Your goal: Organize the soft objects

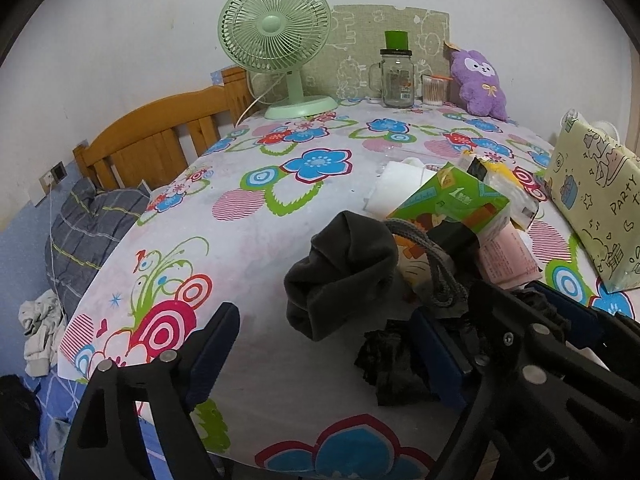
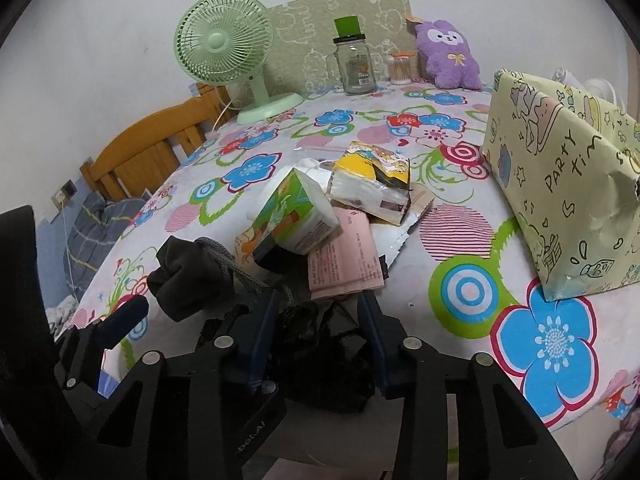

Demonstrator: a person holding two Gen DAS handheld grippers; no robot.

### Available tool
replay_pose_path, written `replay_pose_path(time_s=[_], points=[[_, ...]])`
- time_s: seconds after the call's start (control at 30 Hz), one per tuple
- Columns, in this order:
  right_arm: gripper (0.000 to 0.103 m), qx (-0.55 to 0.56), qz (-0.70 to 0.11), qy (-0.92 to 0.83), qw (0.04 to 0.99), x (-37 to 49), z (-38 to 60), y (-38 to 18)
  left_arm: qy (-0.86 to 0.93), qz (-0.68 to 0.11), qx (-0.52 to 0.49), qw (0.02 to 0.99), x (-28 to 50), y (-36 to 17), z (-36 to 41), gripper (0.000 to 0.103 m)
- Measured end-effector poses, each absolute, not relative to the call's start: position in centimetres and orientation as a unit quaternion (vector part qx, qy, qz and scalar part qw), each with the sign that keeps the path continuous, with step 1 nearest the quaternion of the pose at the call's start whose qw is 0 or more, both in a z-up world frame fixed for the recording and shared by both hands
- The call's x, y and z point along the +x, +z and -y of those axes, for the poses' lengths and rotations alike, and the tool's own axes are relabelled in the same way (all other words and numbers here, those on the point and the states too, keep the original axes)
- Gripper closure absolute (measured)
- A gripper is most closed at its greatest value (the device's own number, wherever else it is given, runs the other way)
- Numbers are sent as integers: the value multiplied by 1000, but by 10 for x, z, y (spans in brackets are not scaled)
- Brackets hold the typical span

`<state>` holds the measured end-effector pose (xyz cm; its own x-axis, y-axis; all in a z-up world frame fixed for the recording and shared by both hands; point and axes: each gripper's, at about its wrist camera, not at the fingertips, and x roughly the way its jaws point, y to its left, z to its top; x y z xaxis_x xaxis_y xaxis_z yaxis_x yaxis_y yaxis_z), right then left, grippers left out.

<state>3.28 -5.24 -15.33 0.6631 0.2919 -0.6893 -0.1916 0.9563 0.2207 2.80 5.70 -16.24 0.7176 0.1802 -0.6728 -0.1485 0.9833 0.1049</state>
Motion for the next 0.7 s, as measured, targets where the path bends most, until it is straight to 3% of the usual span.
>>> replay_pose_path(time_s=[0.03, 0.2, 0.4, 0.5, 0.7], points=[[74, 60, -387, 130, 911, 32, 52, -153, 92, -365, 23, 926, 28, -162, -58, 12], [80, 46, -381, 130, 914, 33, 50, -148, 88, -365, 28, 926, 29, -157, -56, 13], [82, 40, -364, 135, 921, 34, 48, -136, 75, -354, 16, 932, 32, -147, -59, 17], [82, 40, -365, 134, 921, 38, 48, -135, 55, -360, 4, 931, 35, -147, -59, 27], [82, 38, -373, 130, 918, 44, 46, -136, 46, -365, 2, 930, 38, -148, -60, 60]])
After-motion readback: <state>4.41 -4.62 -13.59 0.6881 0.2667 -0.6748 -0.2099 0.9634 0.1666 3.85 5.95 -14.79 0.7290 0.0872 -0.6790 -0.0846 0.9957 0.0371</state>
